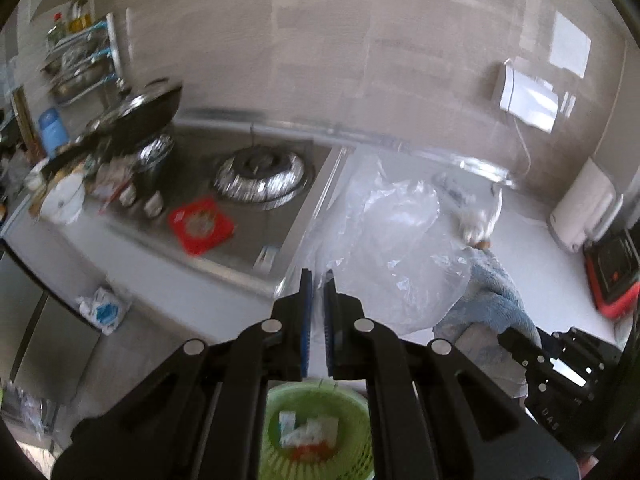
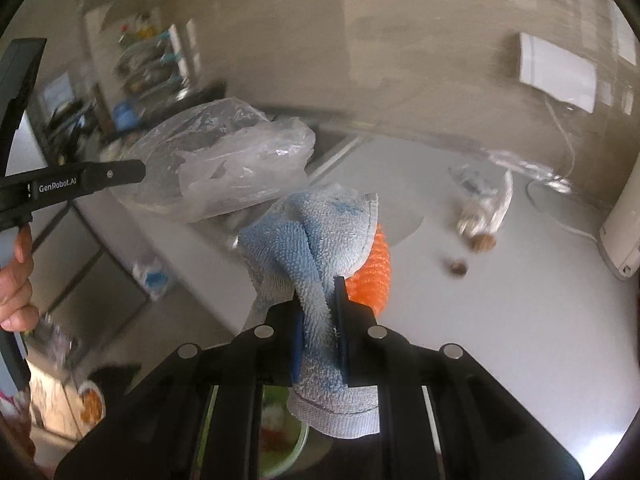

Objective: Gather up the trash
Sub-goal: 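Carry the blue towel and plastic bag over the green basket and release both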

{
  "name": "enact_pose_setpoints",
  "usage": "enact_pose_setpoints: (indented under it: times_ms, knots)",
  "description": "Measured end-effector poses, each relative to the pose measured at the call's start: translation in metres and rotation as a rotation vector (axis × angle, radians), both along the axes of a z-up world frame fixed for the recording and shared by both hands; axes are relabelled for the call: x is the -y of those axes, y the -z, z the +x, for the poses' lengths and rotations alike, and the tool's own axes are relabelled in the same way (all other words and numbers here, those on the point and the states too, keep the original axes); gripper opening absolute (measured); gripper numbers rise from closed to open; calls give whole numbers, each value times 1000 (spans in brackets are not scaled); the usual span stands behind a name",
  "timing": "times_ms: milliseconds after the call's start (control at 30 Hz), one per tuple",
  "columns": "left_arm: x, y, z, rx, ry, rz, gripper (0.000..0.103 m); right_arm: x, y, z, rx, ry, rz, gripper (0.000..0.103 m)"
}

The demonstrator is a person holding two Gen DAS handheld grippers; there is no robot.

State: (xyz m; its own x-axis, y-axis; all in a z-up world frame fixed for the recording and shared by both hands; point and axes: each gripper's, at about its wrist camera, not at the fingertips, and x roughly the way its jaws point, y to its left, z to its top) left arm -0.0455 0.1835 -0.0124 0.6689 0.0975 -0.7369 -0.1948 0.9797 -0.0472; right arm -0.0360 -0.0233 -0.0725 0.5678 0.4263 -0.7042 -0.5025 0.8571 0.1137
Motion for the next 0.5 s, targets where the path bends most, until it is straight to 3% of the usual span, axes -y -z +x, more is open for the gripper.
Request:
enact_pose_setpoints:
  times_ms: [333,500]
  knots:
    - [-26,73,-99,-115,-48,-39,5,-28,67,-86,-180,-178,-46,14]
    - [-31,106,-127,-175,-72,-12,5,-46,91,-115,-243,-257,-89,14]
